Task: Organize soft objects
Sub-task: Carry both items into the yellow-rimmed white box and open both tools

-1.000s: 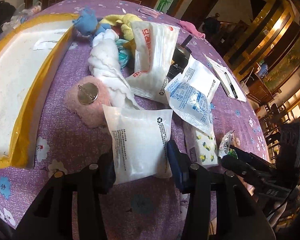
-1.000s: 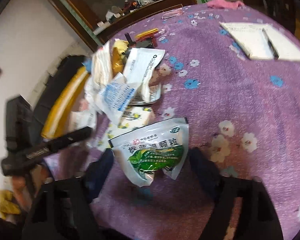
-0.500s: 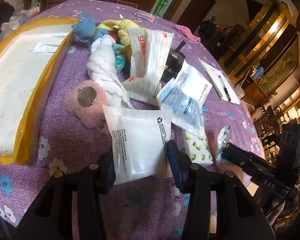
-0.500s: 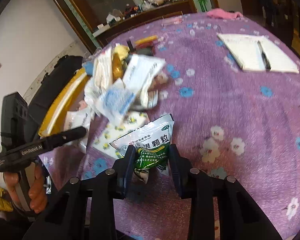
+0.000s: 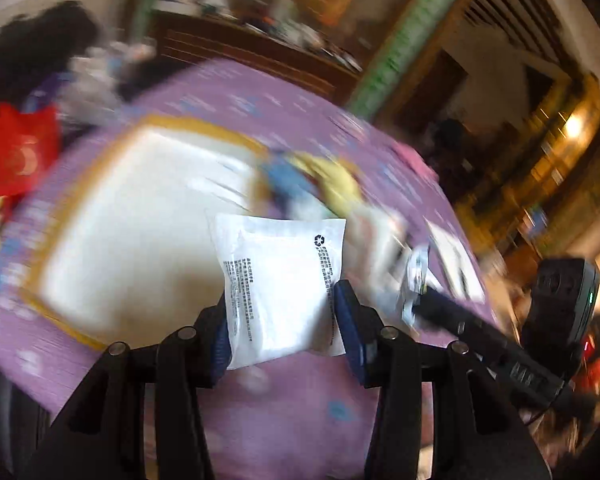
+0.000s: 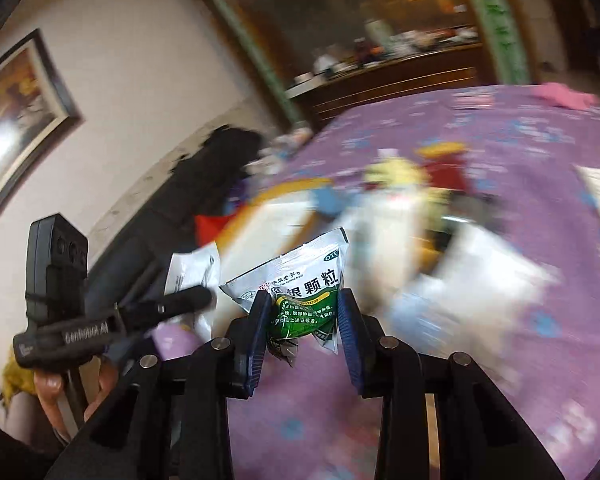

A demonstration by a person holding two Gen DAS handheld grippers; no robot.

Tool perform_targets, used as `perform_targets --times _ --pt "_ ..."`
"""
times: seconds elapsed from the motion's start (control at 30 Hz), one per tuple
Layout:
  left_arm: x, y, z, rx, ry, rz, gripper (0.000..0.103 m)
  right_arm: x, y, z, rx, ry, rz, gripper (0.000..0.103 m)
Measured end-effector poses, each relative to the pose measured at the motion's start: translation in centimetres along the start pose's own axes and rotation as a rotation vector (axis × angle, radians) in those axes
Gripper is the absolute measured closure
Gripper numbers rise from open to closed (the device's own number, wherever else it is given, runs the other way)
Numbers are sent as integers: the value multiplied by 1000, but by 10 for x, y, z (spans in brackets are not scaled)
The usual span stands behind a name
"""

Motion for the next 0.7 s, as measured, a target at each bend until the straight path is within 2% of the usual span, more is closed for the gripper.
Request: perform_targets --times 0.1,0.2,0.27,0.4,0.53,0.6,0.7 --pt "-17 44 2 -111 -15 -28 58 -1 31 43 -58 73 -51 70" --pt "-15 78 20 -142 16 -74 58 9 56 75 -74 126 -112 70" --pt "-9 97 27 -175 20 -94 58 18 62 90 -34 164 -165 70" --pt "-6 120 45 -193 53 -132 58 46 70 98 17 202 -263 70" --pt "-5 126 54 -200 72 -135 58 75 71 102 64 256 -310 68" --pt "-1 129 57 -209 78 -138 57 84 77 92 97 245 -358 62" --pt "0 125 58 -206 72 -98 54 97 84 85 116 253 -370 60"
Point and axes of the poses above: each gripper's, at about its wrist camera, not at the fingertips, and z roughly the way its jaws point, y to its left, x to its underside, the point moved 10 cm from there along z, roughly the way its jaws point, and after that the axes turned 6 degrees about -z, right-handed, at the moved point
